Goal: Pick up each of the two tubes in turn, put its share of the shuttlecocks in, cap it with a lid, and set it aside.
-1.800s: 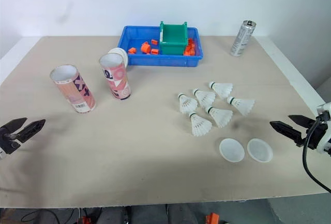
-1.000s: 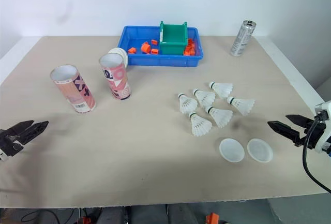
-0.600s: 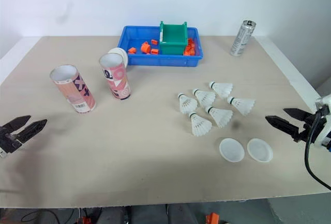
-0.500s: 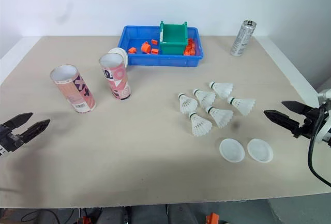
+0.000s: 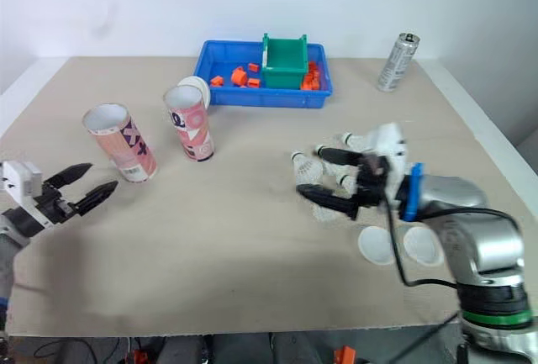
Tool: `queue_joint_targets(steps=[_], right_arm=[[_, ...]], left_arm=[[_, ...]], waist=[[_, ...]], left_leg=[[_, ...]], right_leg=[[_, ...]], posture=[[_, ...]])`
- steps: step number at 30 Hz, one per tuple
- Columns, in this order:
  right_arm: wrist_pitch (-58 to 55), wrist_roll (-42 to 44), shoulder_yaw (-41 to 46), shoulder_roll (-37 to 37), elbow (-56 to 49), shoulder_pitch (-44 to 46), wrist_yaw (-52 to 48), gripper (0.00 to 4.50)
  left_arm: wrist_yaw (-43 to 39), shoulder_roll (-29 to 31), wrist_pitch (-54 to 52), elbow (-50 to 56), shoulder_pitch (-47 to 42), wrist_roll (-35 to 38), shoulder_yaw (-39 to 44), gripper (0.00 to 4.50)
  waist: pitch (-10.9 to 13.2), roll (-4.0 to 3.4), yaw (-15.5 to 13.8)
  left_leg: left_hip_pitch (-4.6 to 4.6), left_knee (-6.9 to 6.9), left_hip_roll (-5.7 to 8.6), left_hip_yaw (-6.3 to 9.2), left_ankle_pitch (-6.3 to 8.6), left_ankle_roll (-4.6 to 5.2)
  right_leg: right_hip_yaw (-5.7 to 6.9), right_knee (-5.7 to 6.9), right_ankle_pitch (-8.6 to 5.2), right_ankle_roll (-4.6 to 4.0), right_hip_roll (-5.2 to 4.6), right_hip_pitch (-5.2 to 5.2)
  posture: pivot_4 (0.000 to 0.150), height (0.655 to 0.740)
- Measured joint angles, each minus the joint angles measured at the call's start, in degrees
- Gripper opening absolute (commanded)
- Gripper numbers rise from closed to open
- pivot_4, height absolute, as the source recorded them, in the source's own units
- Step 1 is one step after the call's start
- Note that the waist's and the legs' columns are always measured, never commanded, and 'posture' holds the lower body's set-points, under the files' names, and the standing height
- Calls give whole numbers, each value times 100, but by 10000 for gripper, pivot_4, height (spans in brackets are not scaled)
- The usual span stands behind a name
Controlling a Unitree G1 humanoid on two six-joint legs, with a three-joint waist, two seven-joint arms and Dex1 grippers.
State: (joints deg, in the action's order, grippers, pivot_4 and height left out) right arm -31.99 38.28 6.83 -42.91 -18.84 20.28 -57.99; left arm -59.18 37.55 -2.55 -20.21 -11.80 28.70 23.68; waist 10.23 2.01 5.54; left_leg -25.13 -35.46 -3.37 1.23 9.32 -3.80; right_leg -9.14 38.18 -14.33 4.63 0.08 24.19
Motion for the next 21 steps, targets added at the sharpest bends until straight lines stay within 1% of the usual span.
queue_joint_targets(steps=[6,12,21], right_arm=[[-57,40,-195,217,-289,41,145,44738],[-59,35,-306,514,-427,-57,432,44738],[-131,147,-362,535,-653,-160,599,44738]], left_arm=[[-2,-25,318,-590,-529,-146,-156,45000],[-146,-59,730,-1472,-1256,-413,-436,45000],[-496,-106,1116,-2519,-2111,-793,-886,45000]], waist=[[-2,3,-136],[-3,4,-133],[-2,4,-133]], left_leg=[[-5,2,3,15,1,0],[-4,-7,1,17,-4,4],[-6,-7,1,29,-5,6]], right_leg=[[10,1,-6,2,4,0],[12,1,7,0,5,-4],[16,3,8,2,13,-6]], posture=[[1500,7309],[1500,7309],[1500,7309]])
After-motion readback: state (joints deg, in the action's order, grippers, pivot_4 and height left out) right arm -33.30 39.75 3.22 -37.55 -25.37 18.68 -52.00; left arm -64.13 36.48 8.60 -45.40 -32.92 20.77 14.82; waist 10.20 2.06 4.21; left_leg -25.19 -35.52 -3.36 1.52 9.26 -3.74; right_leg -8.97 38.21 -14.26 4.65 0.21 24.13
